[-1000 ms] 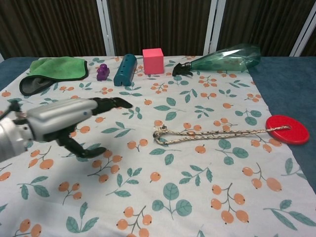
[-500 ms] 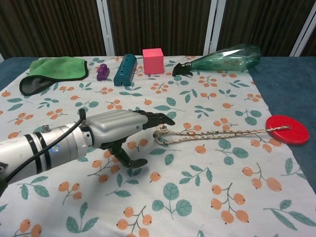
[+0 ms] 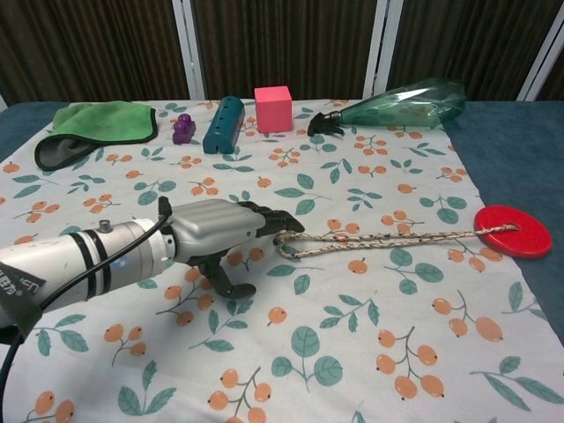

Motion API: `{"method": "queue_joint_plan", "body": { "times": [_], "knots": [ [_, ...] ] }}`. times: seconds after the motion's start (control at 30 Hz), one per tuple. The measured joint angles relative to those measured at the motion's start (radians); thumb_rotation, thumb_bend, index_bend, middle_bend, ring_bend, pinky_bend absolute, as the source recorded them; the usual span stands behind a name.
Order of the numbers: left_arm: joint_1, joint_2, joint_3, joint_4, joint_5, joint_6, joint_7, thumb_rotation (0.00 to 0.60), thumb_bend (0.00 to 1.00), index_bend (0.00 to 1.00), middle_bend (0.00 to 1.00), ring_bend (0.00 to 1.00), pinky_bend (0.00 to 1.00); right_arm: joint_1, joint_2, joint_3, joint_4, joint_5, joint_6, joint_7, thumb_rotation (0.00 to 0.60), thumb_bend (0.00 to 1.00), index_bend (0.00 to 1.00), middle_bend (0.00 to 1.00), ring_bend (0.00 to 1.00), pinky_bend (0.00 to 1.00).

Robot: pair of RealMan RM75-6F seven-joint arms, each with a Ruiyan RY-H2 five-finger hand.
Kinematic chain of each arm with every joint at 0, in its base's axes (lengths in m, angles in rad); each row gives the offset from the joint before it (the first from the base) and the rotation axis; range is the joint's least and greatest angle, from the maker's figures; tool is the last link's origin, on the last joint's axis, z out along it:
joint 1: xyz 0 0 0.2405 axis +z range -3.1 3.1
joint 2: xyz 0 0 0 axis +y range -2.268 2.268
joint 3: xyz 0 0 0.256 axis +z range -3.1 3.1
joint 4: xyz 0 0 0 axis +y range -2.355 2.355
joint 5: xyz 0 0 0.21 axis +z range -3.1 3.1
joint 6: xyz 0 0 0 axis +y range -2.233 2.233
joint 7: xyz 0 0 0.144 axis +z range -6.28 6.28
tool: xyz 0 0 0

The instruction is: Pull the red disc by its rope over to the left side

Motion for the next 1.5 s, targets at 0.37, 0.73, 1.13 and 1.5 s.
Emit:
{"method": "queue_joint_plan", "body": {
  "times": [0.37,0.73,1.13,1.5],
  "knots": [
    [-0.024,0.019,0.02,-0.006,-0.025,-0.004,0.045,0.6,0.38,0.2,0.0,0.0,0.0,0.005,-0.007,0.006,0.007,0.007,-0.011,0.001,0.6,0.3,0.0,0.0,0.0,0.0],
    [-0.053,0.057,0.03,-0.038,-0.088,-0.044,0.124,0.584,0.4,0.31,0.0,0.0,0.0,0.0,-0.01,0.011,0.01,0.018,-0.009,0.003,0.6,0.3,0.0,0.0,0.0,0.0],
    [-0.063,0.143,0.036,-0.143,-0.163,0.025,0.237,0.6,0.5,0.63,0.0,0.0,0.0,0.001,-0.018,0.015,0.01,0.016,-0.007,-0.002,0.6,0.3,0.0,0.0,0.0,0.0],
    [-0.021,0.207,0.053,-0.177,-0.165,0.132,0.246,0.6,0.83,0.88,0.0,0.0,0.0,0.007,-0.02,0.016,0.001,0.011,-0.011,-0.012,0.6,0.3,0.0,0.0,0.0,0.0]
  ]
}}
